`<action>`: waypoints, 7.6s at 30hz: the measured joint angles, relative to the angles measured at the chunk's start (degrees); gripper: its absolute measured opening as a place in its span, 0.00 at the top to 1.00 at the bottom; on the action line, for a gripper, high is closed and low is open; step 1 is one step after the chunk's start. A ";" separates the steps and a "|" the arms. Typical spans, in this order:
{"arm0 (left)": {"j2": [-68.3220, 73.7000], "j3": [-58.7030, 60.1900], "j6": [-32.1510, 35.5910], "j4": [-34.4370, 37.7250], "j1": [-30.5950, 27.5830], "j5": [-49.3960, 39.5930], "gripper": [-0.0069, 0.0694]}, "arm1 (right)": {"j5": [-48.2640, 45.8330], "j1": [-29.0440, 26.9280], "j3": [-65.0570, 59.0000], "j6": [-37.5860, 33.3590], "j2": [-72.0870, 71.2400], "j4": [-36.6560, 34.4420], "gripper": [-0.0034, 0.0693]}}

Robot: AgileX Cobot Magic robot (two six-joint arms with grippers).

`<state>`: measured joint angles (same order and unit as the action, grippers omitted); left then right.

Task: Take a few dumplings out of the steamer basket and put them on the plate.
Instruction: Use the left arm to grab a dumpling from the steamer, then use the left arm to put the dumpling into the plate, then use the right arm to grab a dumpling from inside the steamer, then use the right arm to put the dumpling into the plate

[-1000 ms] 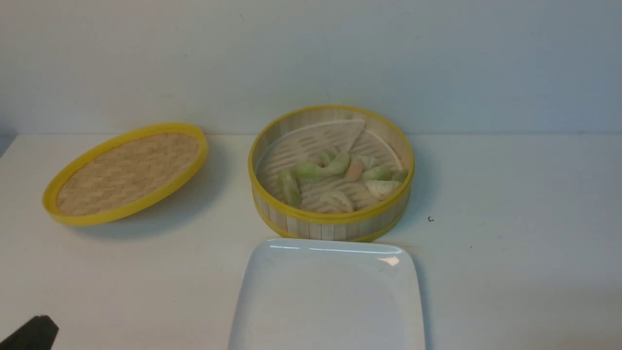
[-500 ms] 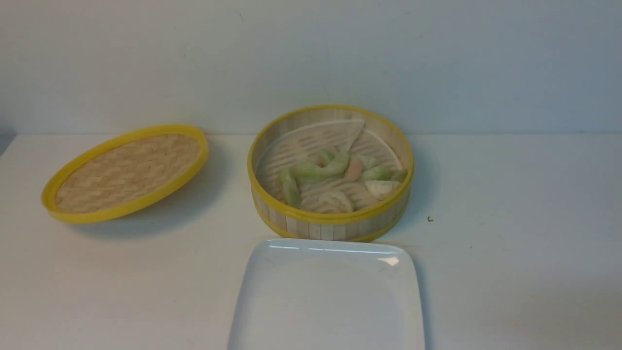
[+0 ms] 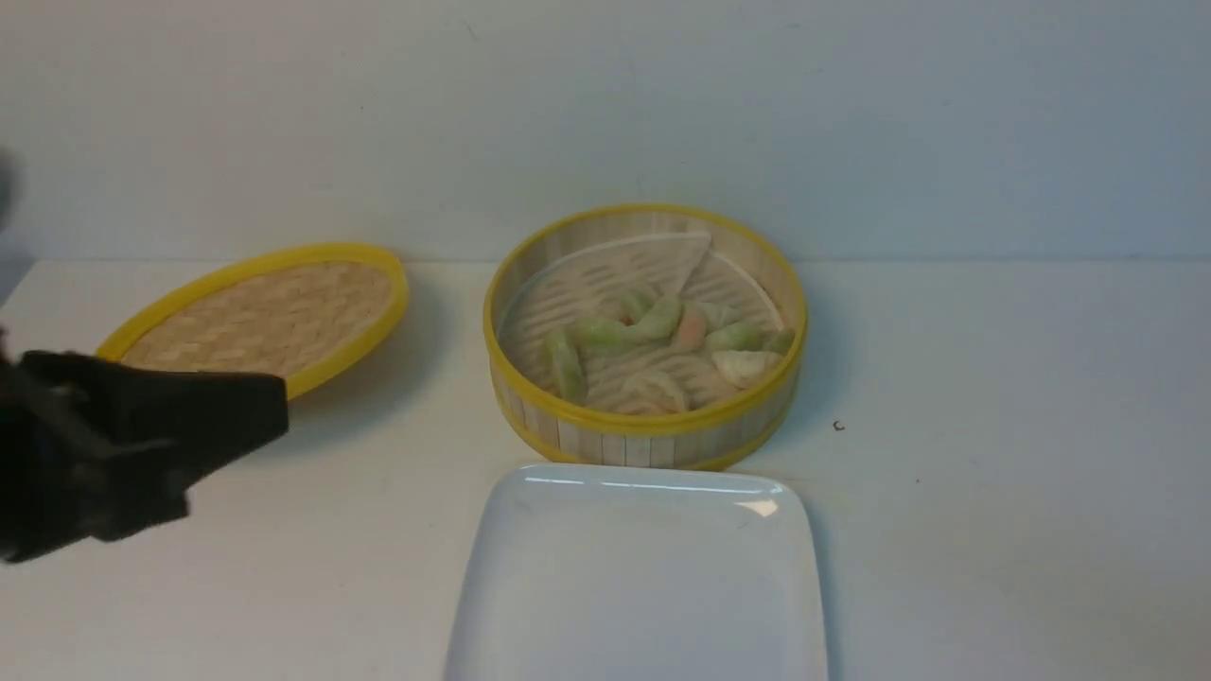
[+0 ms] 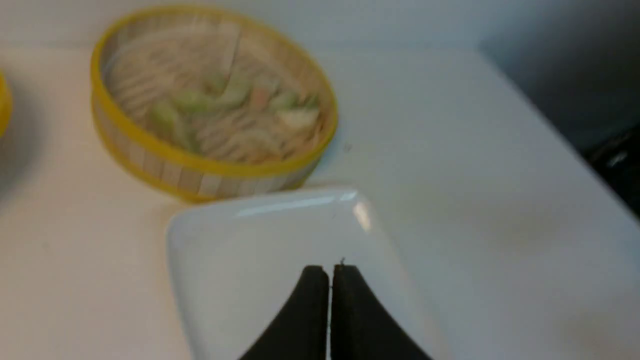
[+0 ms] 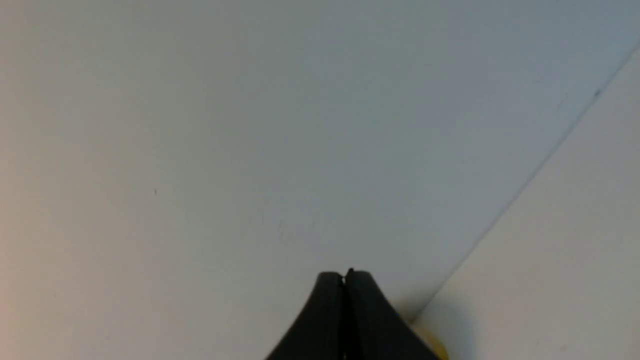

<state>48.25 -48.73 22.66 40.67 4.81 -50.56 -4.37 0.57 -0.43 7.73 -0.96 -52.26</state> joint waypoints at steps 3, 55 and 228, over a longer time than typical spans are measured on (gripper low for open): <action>7.85 -4.35 -1.04 -6.97 0.00 -1.33 0.92 | -9.94 0.17 6.25 -4.45 0.77 3.58 0.97; 88.72 -70.71 -26.59 -42.10 19.53 -7.97 0.27 | -59.43 0.17 56.04 -21.05 57.03 27.30 0.97; 14.56 -18.80 -25.97 -39.18 15.74 -21.14 0.92 | -63.06 37.17 85.60 -13.28 102.45 44.11 0.63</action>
<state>62.81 -67.53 -3.31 1.48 20.55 -71.70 -67.43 37.74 85.17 -5.56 101.50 -8.15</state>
